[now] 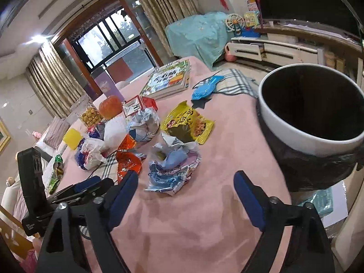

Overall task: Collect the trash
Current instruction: 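Grasp the crumpled blue wrapper with the right tool while the left tool grasps the orange snack bag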

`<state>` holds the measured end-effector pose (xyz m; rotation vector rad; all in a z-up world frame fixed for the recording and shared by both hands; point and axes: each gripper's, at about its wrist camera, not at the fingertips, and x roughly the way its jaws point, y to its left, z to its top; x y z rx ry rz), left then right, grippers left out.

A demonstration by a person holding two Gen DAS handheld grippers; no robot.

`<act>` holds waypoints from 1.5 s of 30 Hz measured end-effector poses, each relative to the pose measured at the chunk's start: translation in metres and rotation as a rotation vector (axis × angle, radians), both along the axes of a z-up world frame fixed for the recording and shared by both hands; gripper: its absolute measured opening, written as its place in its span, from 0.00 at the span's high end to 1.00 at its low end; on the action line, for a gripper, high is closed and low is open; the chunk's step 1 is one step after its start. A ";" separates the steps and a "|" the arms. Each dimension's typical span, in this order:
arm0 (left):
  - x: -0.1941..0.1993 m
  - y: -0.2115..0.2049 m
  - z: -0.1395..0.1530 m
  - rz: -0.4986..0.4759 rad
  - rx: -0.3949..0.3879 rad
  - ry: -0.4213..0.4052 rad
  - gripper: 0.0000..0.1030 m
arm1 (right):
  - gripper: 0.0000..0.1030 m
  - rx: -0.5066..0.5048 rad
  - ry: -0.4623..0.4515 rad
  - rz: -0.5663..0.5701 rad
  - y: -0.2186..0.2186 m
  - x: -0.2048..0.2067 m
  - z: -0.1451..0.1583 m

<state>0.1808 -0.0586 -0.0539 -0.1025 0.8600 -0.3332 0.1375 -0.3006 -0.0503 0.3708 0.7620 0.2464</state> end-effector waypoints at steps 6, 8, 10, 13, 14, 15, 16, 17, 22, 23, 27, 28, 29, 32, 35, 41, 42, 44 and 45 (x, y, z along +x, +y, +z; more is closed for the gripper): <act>0.020 -0.006 -0.002 -0.023 0.004 0.020 0.37 | 0.26 0.038 0.030 0.013 0.004 0.015 -0.007; 0.030 -0.008 -0.007 -0.034 -0.009 0.047 0.38 | 0.28 0.032 0.042 0.028 0.007 0.021 -0.008; 0.035 -0.010 -0.008 -0.037 -0.012 0.054 0.45 | 0.30 0.039 0.050 0.044 0.010 0.027 -0.010; 0.037 -0.015 -0.007 -0.081 -0.049 0.060 0.73 | 0.53 0.026 0.088 0.051 0.015 0.038 -0.019; 0.036 -0.018 -0.006 -0.091 -0.045 0.052 0.75 | 0.57 0.023 0.104 0.049 0.016 0.040 -0.023; 0.034 -0.019 -0.004 -0.102 -0.039 0.039 0.76 | 0.58 0.014 0.112 0.044 0.017 0.040 -0.025; 0.030 -0.021 -0.002 -0.118 -0.042 0.023 0.79 | 0.60 0.006 0.101 0.044 0.018 0.038 -0.024; 0.027 -0.023 0.001 -0.126 -0.041 0.014 0.81 | 0.64 -0.001 0.093 0.047 0.019 0.036 -0.023; 0.012 -0.027 0.006 -0.140 -0.026 -0.014 0.84 | 0.82 0.007 0.079 0.046 0.013 0.024 -0.015; 0.011 -0.027 0.007 -0.139 -0.026 -0.017 0.85 | 0.84 0.011 0.077 0.044 0.011 0.023 -0.014; 0.005 -0.026 0.011 -0.128 -0.035 -0.023 0.85 | 0.86 0.023 0.077 0.034 0.004 0.017 -0.013; 0.003 -0.024 0.012 -0.122 -0.036 -0.025 0.85 | 0.86 0.025 0.079 0.029 0.002 0.016 -0.013; 0.002 -0.023 0.012 -0.119 -0.038 -0.025 0.85 | 0.86 0.028 0.080 0.026 0.001 0.015 -0.014; 0.001 -0.020 0.011 -0.111 -0.041 -0.016 0.85 | 0.86 0.033 0.078 0.024 0.002 0.015 -0.014; -0.002 -0.017 0.008 -0.099 -0.044 -0.008 0.85 | 0.60 0.053 0.095 0.014 0.002 0.019 -0.016; -0.003 -0.015 0.010 -0.094 -0.045 -0.009 0.85 | 0.42 0.044 0.113 0.033 0.016 0.033 -0.024; -0.003 -0.015 0.011 -0.094 -0.045 -0.009 0.85 | 0.48 0.034 0.111 0.033 0.018 0.033 -0.024; -0.005 -0.016 0.012 -0.099 -0.045 -0.015 0.85 | 0.64 0.041 0.116 0.048 0.018 0.033 -0.024; -0.005 -0.018 0.013 -0.102 -0.045 -0.018 0.86 | 0.66 0.041 0.111 0.050 0.017 0.031 -0.023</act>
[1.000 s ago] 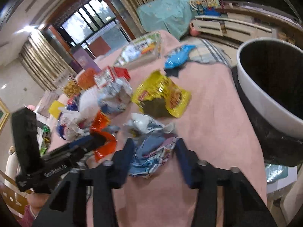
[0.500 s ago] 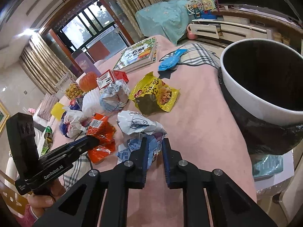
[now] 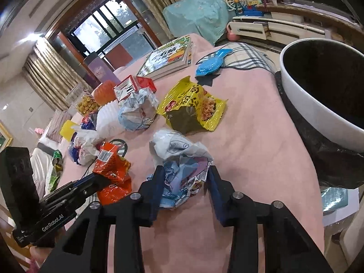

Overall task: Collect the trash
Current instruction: 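Grasp the crumpled blue wrapper with the right tool while the left tool grasps the orange snack bag, then move both held wrappers over the bin and open both tools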

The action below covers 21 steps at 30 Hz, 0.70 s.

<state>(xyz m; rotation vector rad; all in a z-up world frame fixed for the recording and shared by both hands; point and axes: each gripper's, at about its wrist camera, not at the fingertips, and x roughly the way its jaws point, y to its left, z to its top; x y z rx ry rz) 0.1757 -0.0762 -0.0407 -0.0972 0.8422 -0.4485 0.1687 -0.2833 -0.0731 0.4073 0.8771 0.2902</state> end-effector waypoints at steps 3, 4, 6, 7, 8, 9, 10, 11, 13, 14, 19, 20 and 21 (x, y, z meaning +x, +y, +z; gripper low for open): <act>-0.001 -0.008 0.005 -0.016 -0.005 -0.007 0.86 | 0.72 -0.004 -0.026 0.005 -0.005 -0.010 0.007; -0.002 -0.011 0.007 -0.022 -0.007 -0.010 0.86 | 0.73 -0.009 -0.037 0.002 -0.008 -0.014 0.011; -0.003 -0.018 0.010 -0.037 -0.010 -0.016 0.86 | 0.74 -0.016 -0.053 -0.006 -0.014 -0.020 0.016; -0.004 -0.022 0.012 -0.045 -0.011 -0.019 0.86 | 0.74 -0.014 -0.060 -0.017 -0.020 -0.024 0.020; -0.005 -0.026 0.013 -0.054 -0.013 -0.021 0.86 | 0.74 -0.011 -0.064 -0.023 -0.023 -0.025 0.022; -0.004 -0.030 0.014 -0.060 -0.015 -0.024 0.86 | 0.74 -0.009 -0.068 -0.032 -0.028 -0.027 0.024; -0.004 -0.035 0.015 -0.067 -0.018 -0.027 0.86 | 0.74 -0.009 -0.074 -0.043 -0.033 -0.029 0.027; -0.003 -0.038 0.016 -0.072 -0.022 -0.025 0.86 | 0.74 -0.006 -0.076 -0.051 -0.038 -0.031 0.028; -0.001 -0.047 0.017 -0.086 -0.028 -0.022 0.86 | 0.74 0.001 -0.078 -0.077 -0.049 -0.033 0.031; 0.000 -0.053 0.018 -0.096 -0.027 -0.023 0.86 | 0.74 0.000 -0.080 -0.087 -0.053 -0.035 0.032; -0.001 -0.074 0.024 -0.136 -0.022 -0.033 0.86 | 0.74 0.000 -0.098 -0.129 -0.072 -0.043 0.040; -0.001 -0.078 0.025 -0.143 -0.021 -0.035 0.86 | 0.74 0.000 -0.102 -0.135 -0.076 -0.044 0.041; -0.001 -0.082 0.026 -0.148 -0.019 -0.036 0.86 | 0.74 0.000 -0.105 -0.144 -0.080 -0.045 0.042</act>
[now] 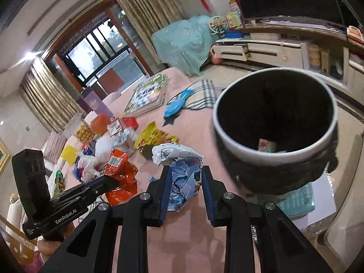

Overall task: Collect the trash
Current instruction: 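Move both held wrappers over the bin and open both tools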

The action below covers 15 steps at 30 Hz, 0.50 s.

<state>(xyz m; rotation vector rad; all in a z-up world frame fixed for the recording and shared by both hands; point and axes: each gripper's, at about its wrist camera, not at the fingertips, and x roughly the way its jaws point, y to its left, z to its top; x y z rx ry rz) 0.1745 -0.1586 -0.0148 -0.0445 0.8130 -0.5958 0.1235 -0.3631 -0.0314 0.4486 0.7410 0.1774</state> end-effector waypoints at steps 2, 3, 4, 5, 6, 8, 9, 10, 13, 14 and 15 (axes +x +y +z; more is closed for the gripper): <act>0.001 -0.008 0.002 -0.011 0.001 0.002 0.86 | 0.74 0.003 -0.005 -0.023 -0.009 -0.002 0.001; 0.002 -0.011 0.003 -0.014 0.002 0.002 0.86 | 0.74 0.004 -0.007 -0.034 -0.014 -0.002 0.002; 0.003 -0.015 0.004 -0.019 0.003 0.002 0.86 | 0.74 0.002 -0.009 -0.043 -0.018 -0.003 0.003; 0.003 -0.018 0.006 -0.024 0.004 0.001 0.86 | 0.74 0.000 -0.010 -0.050 -0.022 -0.003 0.004; 0.005 -0.023 0.008 -0.028 0.004 -0.002 0.86 | 0.74 0.002 -0.011 -0.057 -0.027 -0.003 0.004; 0.006 -0.030 0.012 -0.036 0.004 -0.011 0.86 | 0.74 0.005 -0.012 -0.068 -0.034 -0.003 0.006; 0.008 -0.033 0.014 -0.040 0.005 -0.015 0.86 | 0.74 -0.001 -0.015 -0.077 -0.039 -0.003 0.008; 0.009 -0.038 0.016 -0.044 0.006 -0.018 0.86 | 0.74 -0.006 -0.017 -0.087 -0.044 -0.003 0.009; 0.013 -0.051 0.020 -0.059 0.012 -0.026 0.86 | 0.74 -0.013 -0.020 -0.115 -0.059 -0.001 0.013; 0.015 -0.056 0.021 -0.066 0.014 -0.029 0.86 | 0.74 -0.017 -0.024 -0.125 -0.064 0.000 0.015; 0.015 -0.060 0.021 -0.071 0.015 -0.031 0.86 | 0.74 -0.022 -0.027 -0.133 -0.067 0.000 0.017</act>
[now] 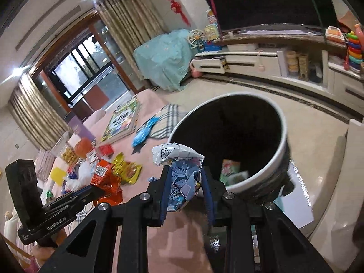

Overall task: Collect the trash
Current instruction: 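Move both held wrappers over the bin and open both tools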

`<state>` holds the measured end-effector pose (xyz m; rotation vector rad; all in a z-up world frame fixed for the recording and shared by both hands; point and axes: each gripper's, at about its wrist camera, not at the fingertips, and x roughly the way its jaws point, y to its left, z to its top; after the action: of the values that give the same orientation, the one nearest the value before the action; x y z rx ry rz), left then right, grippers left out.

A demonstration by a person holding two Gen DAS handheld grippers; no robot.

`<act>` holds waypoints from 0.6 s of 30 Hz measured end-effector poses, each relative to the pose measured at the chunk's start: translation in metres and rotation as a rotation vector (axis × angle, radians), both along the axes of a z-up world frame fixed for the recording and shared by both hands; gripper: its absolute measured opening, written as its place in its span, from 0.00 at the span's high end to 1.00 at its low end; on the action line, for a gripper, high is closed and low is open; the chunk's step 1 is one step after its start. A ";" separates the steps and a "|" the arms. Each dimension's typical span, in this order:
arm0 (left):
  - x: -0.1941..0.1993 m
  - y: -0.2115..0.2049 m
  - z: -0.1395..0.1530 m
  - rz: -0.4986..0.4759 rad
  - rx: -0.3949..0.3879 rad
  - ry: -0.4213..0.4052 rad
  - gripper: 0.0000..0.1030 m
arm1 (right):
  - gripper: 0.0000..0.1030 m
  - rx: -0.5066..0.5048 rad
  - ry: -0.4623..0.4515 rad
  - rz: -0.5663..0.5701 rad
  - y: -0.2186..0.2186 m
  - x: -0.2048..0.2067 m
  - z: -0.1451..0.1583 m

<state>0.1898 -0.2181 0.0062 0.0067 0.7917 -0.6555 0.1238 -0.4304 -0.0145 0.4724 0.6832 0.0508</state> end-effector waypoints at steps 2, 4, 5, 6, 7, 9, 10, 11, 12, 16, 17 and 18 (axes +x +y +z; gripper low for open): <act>0.002 -0.009 0.001 -0.011 0.001 0.000 0.86 | 0.74 -0.007 -0.003 -0.014 -0.008 0.000 0.002; 0.006 -0.017 0.003 -0.022 0.004 0.000 0.86 | 0.74 -0.011 -0.001 -0.026 -0.015 0.002 0.003; 0.007 -0.021 0.003 -0.028 0.006 0.000 0.86 | 0.74 -0.015 0.000 -0.034 -0.019 0.003 0.003; 0.009 -0.025 0.003 -0.034 0.010 0.001 0.86 | 0.74 -0.015 0.000 -0.040 -0.023 0.004 0.004; 0.009 -0.029 0.003 -0.038 0.013 0.003 0.86 | 0.74 -0.014 -0.001 -0.047 -0.026 0.004 0.004; 0.012 -0.037 0.003 -0.045 0.019 0.005 0.86 | 0.74 -0.019 -0.001 -0.056 -0.030 0.006 0.004; 0.014 -0.041 0.003 -0.048 0.021 0.006 0.86 | 0.74 -0.021 -0.002 -0.060 -0.031 0.006 0.004; 0.015 -0.044 0.003 -0.049 0.024 0.007 0.86 | 0.74 -0.021 -0.002 -0.063 -0.033 0.007 0.004; 0.017 -0.047 0.003 -0.050 0.026 0.007 0.86 | 0.74 -0.021 -0.001 -0.064 -0.034 0.008 0.004; 0.021 -0.060 0.003 -0.058 0.044 -0.002 0.86 | 0.74 -0.023 0.006 -0.067 -0.038 0.011 0.002; 0.022 -0.062 0.003 -0.061 0.046 -0.002 0.86 | 0.74 -0.024 0.007 -0.066 -0.040 0.013 0.001; 0.024 -0.064 0.003 -0.064 0.049 -0.001 0.86 | 0.74 -0.026 0.009 -0.066 -0.041 0.014 0.000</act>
<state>0.2135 -0.2825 0.0090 0.0767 0.8093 -0.6966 0.1376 -0.4713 -0.0141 0.4699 0.6760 -0.0227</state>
